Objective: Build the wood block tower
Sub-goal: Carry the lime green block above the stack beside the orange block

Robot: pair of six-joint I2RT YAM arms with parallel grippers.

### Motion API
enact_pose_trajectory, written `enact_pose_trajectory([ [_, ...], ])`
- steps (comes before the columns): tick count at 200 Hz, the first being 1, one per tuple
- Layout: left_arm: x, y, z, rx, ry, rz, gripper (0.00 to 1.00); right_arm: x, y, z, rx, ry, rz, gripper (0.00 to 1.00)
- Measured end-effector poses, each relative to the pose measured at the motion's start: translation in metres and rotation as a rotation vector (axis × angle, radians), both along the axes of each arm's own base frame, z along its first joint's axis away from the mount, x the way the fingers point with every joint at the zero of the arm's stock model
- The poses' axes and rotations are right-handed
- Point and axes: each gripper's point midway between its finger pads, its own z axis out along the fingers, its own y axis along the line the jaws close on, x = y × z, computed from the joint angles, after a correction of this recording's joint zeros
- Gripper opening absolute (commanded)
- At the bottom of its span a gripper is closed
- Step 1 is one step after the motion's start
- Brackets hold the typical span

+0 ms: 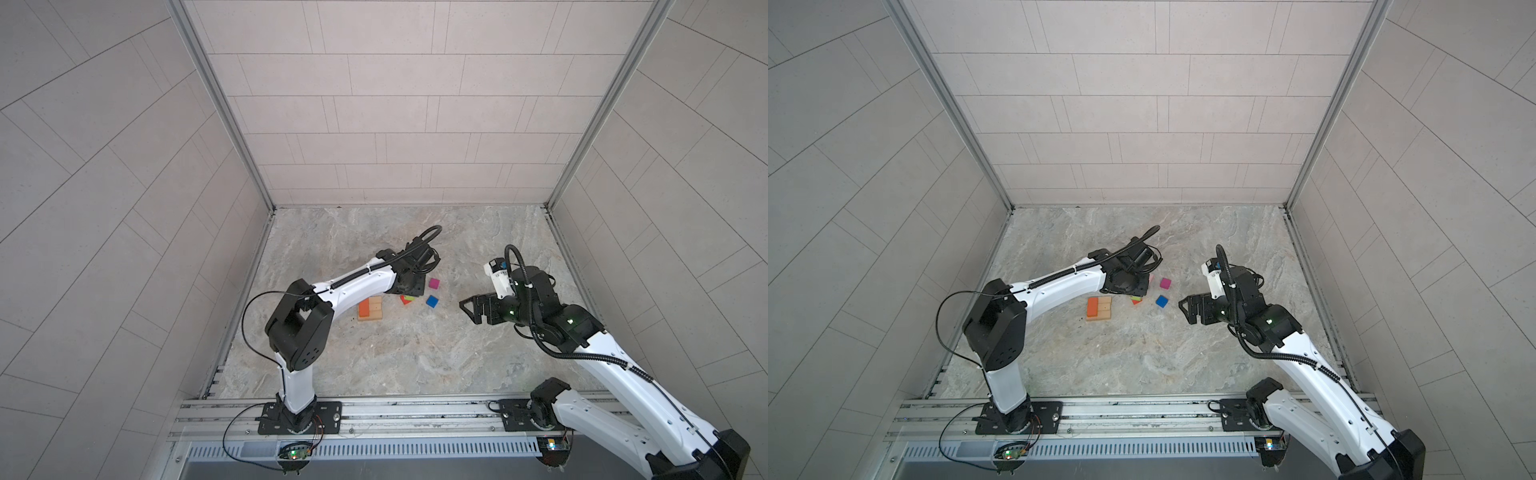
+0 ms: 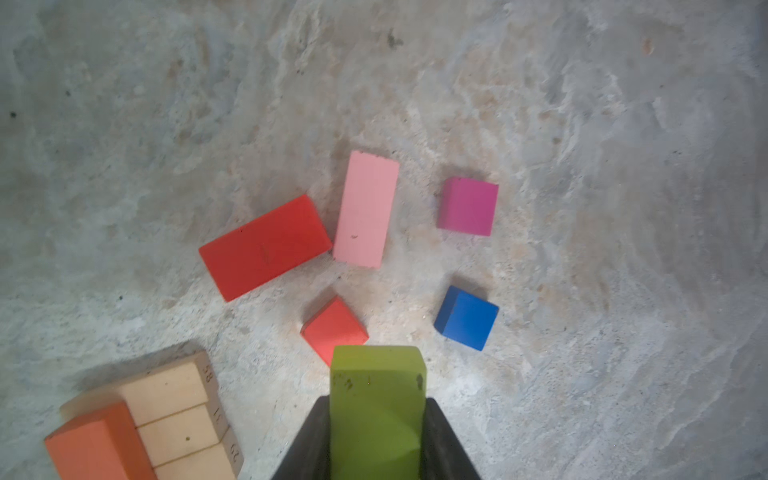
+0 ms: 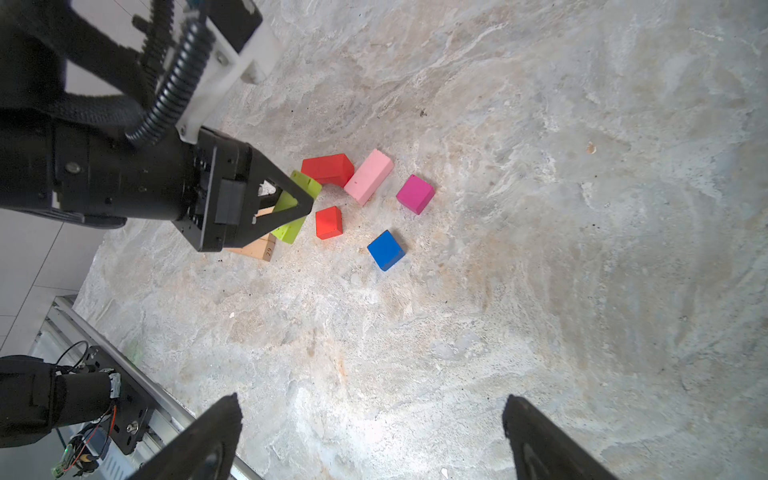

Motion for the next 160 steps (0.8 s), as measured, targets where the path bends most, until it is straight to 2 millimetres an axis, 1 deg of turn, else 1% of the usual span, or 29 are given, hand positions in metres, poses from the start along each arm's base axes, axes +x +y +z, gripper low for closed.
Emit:
enact_pose_trajectory([
  [35, -0.010, 0.028, -0.008, 0.032, 0.035, 0.066, 0.25, 0.002, 0.004, -0.005, 0.019, 0.015, 0.000, 0.99],
  [100, -0.017, 0.080, -0.015, 0.071, 0.048, 0.196, 0.24, 0.006, 0.010, -0.004, 0.046, 0.020, 0.006, 0.99],
  [126, -0.017, 0.091, -0.021, 0.083, 0.052, 0.225, 0.25, 0.005, 0.010, -0.005, 0.049, 0.026, 0.007, 0.99],
  [160, -0.018, 0.095, -0.028, 0.094, 0.048, 0.230, 0.25, 0.005, 0.011, -0.005, 0.050, 0.027, 0.008, 0.99],
])
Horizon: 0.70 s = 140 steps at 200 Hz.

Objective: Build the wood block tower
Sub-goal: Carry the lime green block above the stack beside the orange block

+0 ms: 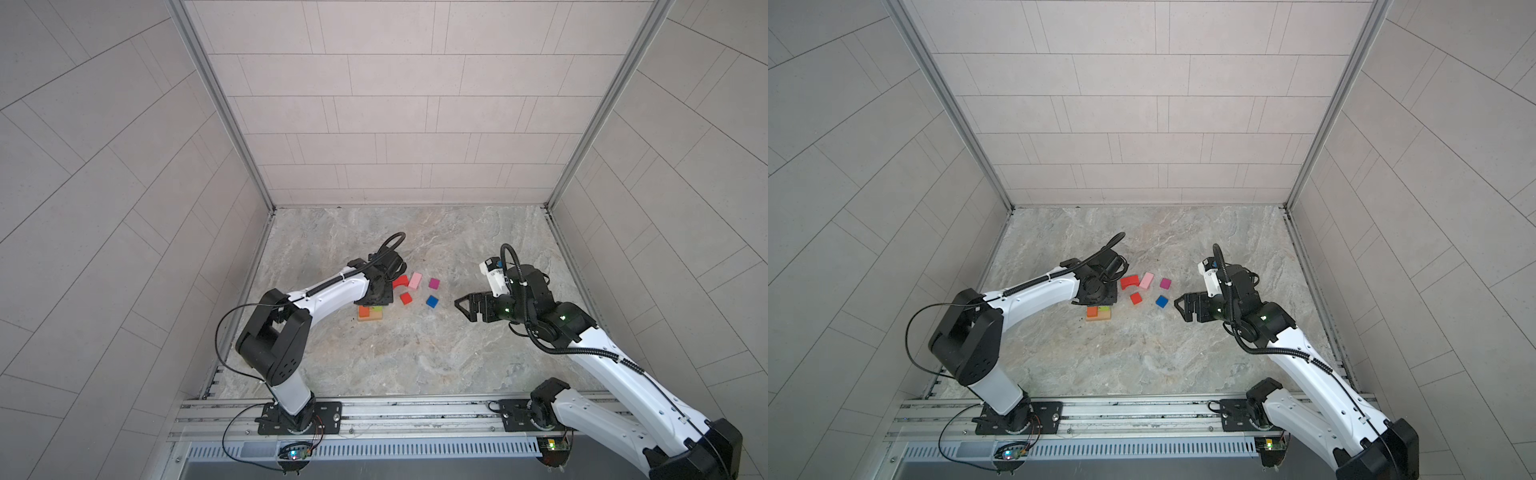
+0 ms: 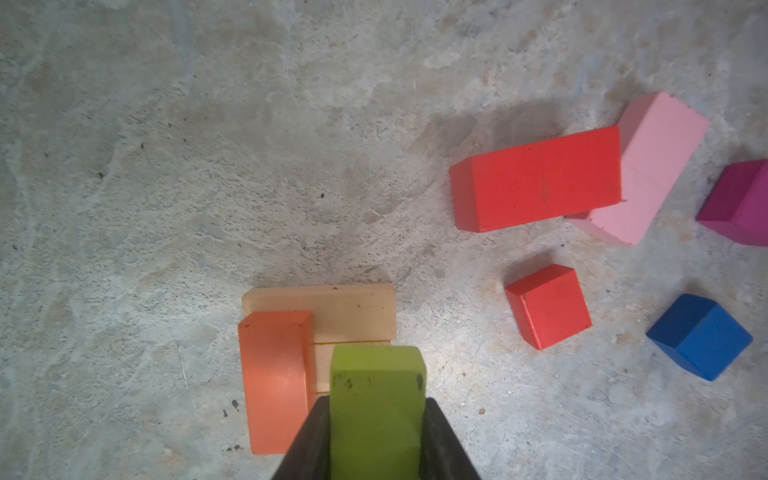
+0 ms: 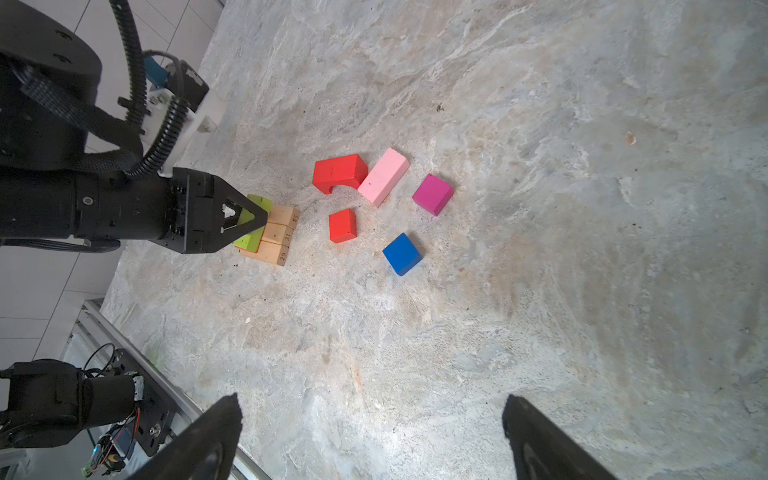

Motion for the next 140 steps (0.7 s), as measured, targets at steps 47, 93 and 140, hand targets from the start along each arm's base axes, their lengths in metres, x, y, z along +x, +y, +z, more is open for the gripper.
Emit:
enact_pose_trajectory([
  [47, 0.0005, 0.0018, -0.0062, 0.003, -0.011, 0.003, 0.25, 0.0000, -0.0001, -0.0001, 0.000, 0.000, -0.001, 0.99],
  [93, 0.0027, 0.0035, -0.0067, 0.011, -0.024, 0.007, 0.25, -0.0001, -0.0001, -0.0001, 0.000, 0.001, -0.001, 0.99],
  [140, 0.0054, 0.0031, -0.0077, 0.013, -0.034, 0.009, 0.25, -0.0001, -0.0001, -0.0001, 0.000, 0.001, -0.001, 0.99],
])
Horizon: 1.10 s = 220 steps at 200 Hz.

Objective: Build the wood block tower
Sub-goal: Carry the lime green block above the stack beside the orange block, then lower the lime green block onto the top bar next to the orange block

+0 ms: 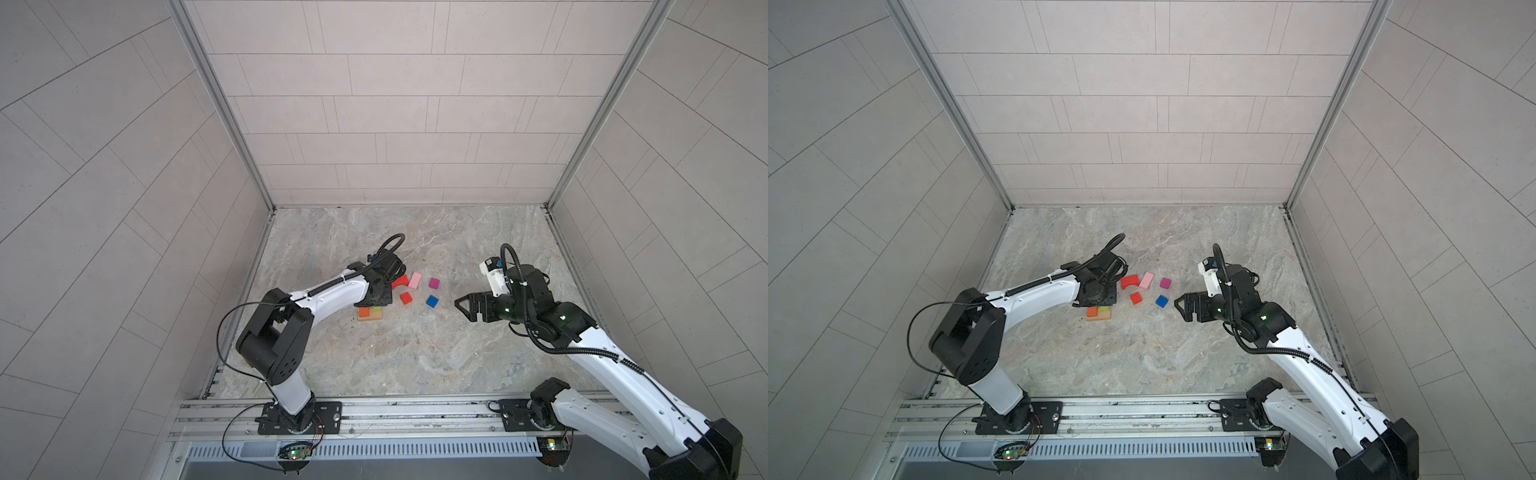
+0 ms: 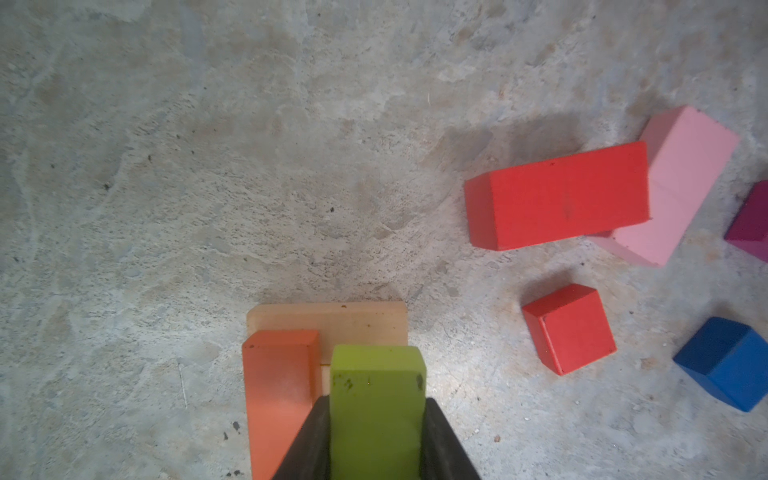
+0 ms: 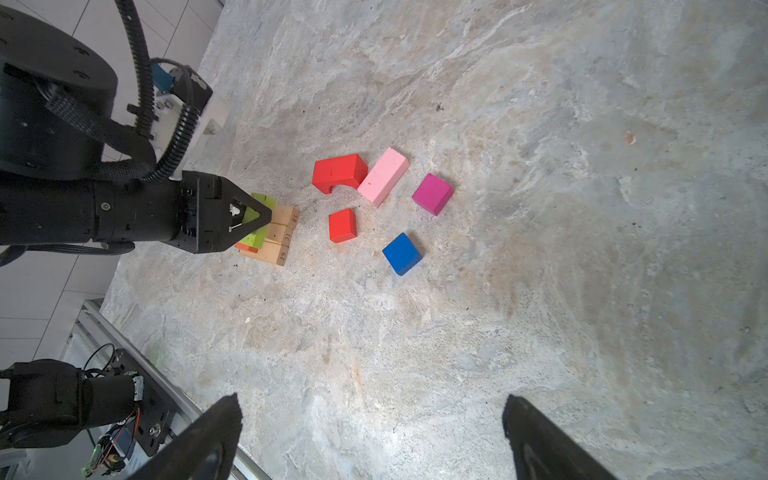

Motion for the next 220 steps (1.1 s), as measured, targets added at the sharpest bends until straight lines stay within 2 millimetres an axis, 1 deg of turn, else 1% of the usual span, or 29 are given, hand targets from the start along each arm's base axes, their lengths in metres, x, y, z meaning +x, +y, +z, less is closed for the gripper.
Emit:
enact_pose_trajectory([
  [139, 0.001, 0.002, -0.012, 0.024, 0.014, 0.000, 0.27, 0.000, 0.000, 0.000, 0.000, 0.001, 0.000, 0.99],
  [220, -0.001, 0.003, -0.019, 0.036, 0.030, 0.000, 0.31, 0.000, 0.000, -0.001, -0.001, 0.001, 0.000, 0.99],
])
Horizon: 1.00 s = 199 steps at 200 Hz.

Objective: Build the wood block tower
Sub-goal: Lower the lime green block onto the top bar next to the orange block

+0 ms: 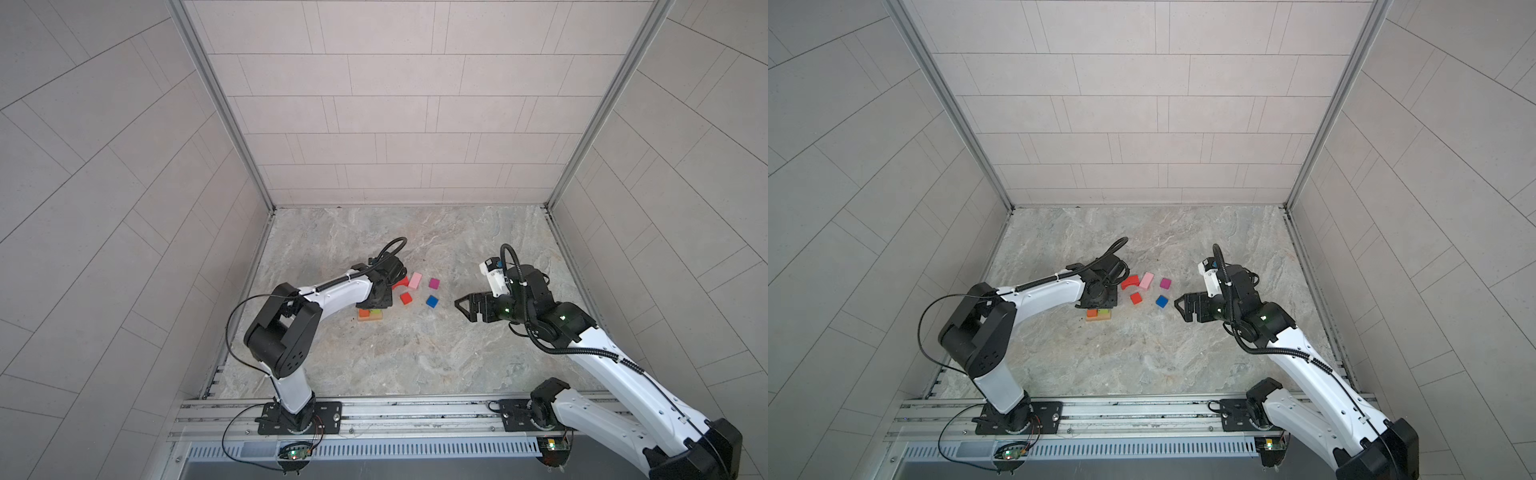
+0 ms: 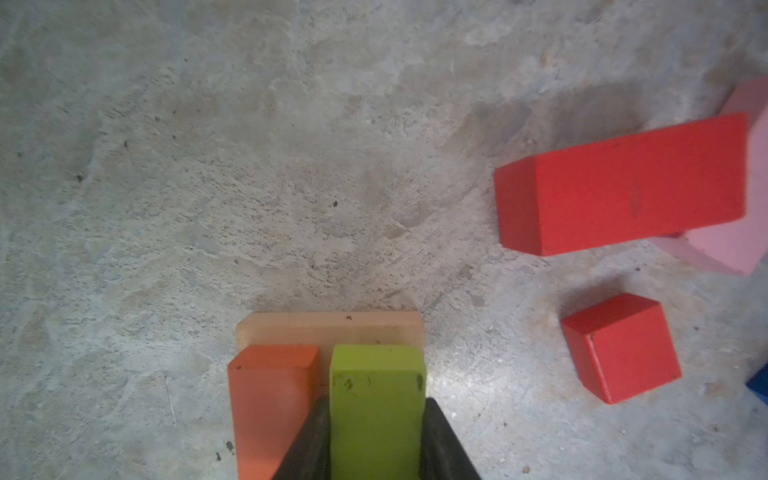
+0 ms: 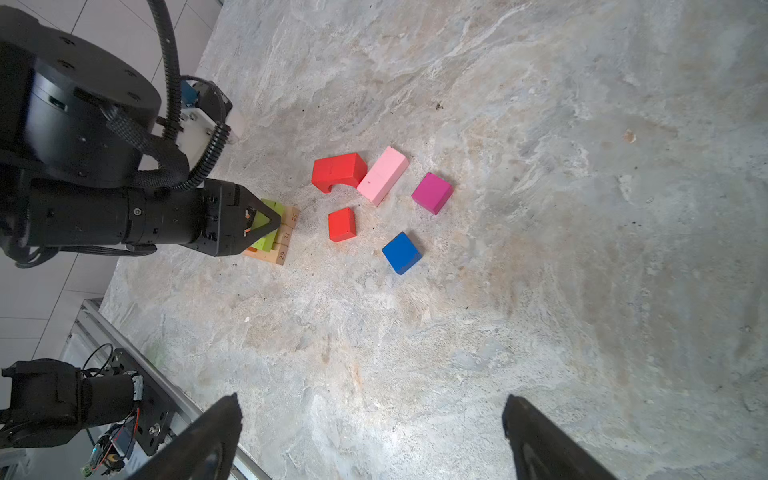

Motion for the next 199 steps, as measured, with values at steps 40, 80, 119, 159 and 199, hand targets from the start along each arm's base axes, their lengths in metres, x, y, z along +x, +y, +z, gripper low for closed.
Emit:
enact_pose_trajectory([
  [40, -0.0002, 0.0001, -0.0012, 0.002, 0.003, 0.000, 0.33, -0.0001, 0.0000, -0.0001, 0.000, 0.000, 0.000, 0.99],
  [80, -0.0003, 0.0001, -0.0012, 0.002, 0.003, 0.000, 0.35, -0.0001, 0.0000, -0.0001, -0.001, 0.000, 0.000, 0.99],
  [119, -0.0004, 0.0002, -0.0013, 0.003, 0.004, -0.002, 0.37, -0.0001, -0.0001, -0.0001, -0.001, 0.000, 0.001, 0.99],
  [159, -0.0004, 0.0001, -0.0016, 0.003, 0.005, -0.003, 0.38, -0.0001, -0.0001, -0.0001, -0.001, 0.000, 0.000, 0.99],
  [199, -0.0008, 0.0003, -0.0029, 0.005, 0.008, -0.003, 0.38, -0.0001, -0.0001, -0.0002, -0.001, 0.000, 0.000, 0.99],
])
